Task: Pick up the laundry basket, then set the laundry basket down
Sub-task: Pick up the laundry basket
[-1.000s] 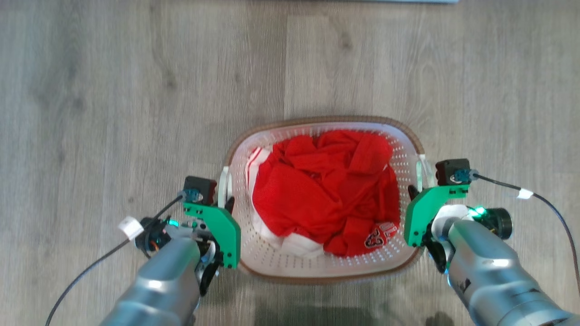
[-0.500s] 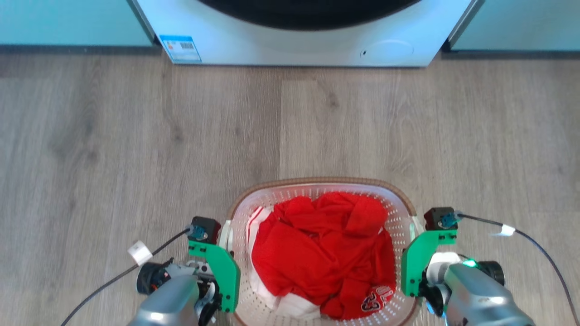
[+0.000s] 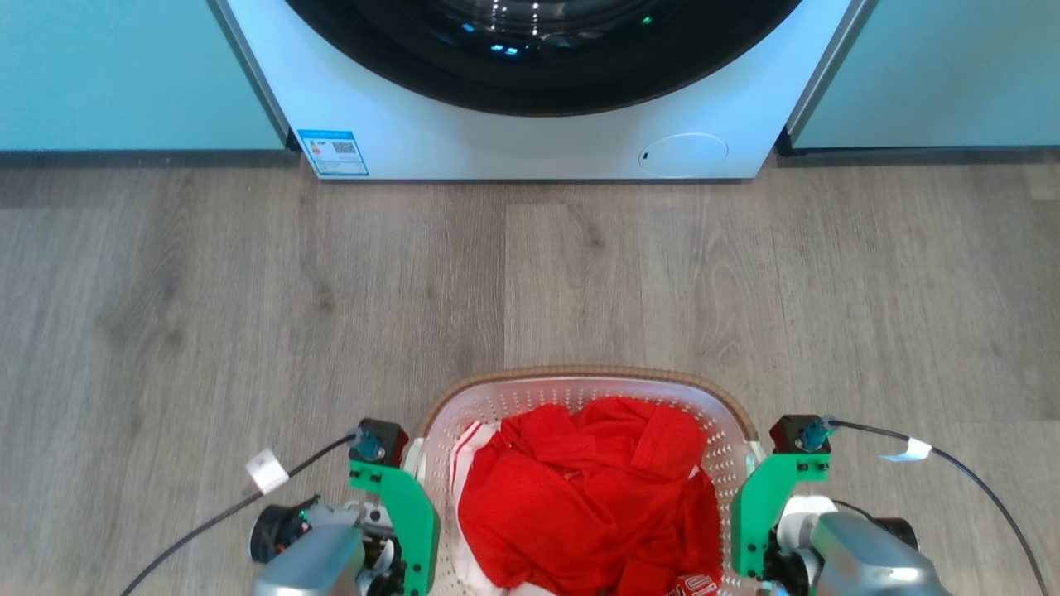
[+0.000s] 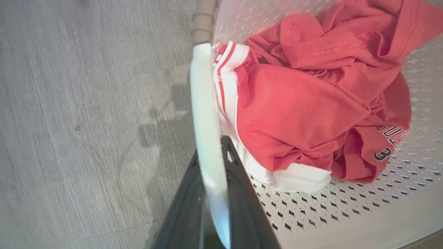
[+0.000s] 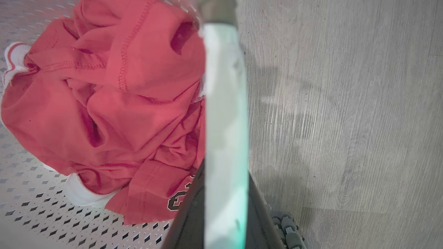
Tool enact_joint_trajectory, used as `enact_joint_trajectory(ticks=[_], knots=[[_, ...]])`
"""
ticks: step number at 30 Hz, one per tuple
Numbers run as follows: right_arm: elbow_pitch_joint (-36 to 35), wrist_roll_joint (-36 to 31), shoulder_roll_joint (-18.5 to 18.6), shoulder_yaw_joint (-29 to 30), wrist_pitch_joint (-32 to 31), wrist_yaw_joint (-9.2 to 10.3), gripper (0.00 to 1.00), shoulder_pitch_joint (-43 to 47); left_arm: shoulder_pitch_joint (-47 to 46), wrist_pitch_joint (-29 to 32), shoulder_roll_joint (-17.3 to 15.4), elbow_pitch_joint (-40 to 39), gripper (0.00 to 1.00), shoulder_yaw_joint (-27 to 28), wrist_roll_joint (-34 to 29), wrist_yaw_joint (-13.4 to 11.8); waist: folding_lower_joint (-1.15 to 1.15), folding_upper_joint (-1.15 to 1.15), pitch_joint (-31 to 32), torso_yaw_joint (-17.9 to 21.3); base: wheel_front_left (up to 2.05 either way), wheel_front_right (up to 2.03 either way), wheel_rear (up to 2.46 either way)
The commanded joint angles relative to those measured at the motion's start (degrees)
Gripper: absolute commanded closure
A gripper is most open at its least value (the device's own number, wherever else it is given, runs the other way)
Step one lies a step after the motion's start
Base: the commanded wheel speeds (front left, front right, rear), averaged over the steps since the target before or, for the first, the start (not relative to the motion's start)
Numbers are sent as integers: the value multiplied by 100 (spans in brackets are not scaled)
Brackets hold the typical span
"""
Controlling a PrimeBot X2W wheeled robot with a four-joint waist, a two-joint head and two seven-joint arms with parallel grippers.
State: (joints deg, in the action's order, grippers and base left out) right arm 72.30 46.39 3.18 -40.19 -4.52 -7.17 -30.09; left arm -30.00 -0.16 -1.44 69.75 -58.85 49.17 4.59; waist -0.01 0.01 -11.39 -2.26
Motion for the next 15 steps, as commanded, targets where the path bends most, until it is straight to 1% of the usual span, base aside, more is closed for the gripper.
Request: enact_joint_trajectory(ticks=[1, 15], knots=[[-36, 55, -30, -116, 11, -32, 100, 19, -44, -32, -143, 13, 100, 63, 44, -3, 1, -1, 49, 15, 0, 0, 0], [17, 518, -30, -536, -97, -32, 100, 116, 132, 130, -143, 1, 100, -149, 274, -22, 1, -1, 313, 60, 0, 0, 0]])
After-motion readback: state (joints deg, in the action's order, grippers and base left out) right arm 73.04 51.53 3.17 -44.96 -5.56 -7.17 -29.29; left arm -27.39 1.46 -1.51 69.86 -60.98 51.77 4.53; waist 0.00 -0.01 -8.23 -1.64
